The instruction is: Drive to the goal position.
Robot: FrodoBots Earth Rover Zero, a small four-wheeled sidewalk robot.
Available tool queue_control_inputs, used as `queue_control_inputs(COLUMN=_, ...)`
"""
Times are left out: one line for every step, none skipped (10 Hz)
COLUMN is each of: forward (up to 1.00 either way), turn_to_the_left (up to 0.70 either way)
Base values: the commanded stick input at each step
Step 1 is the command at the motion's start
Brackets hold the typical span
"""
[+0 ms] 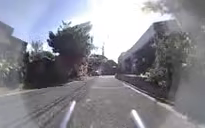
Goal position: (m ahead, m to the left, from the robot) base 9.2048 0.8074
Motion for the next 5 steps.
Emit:
queue_control_inputs(forward=0.85, turn_to_the_left=0.07)
queue_control_inputs(forward=0.85, turn_to_the_left=0.01)
queue_control_inputs(forward=0.85, turn_to_the_left=0.00)
queue_control_inputs(forward=0.85, turn_to_the_left=0.00)
queue_control_inputs(forward=0.85, turn_to_the_left=-0.08)
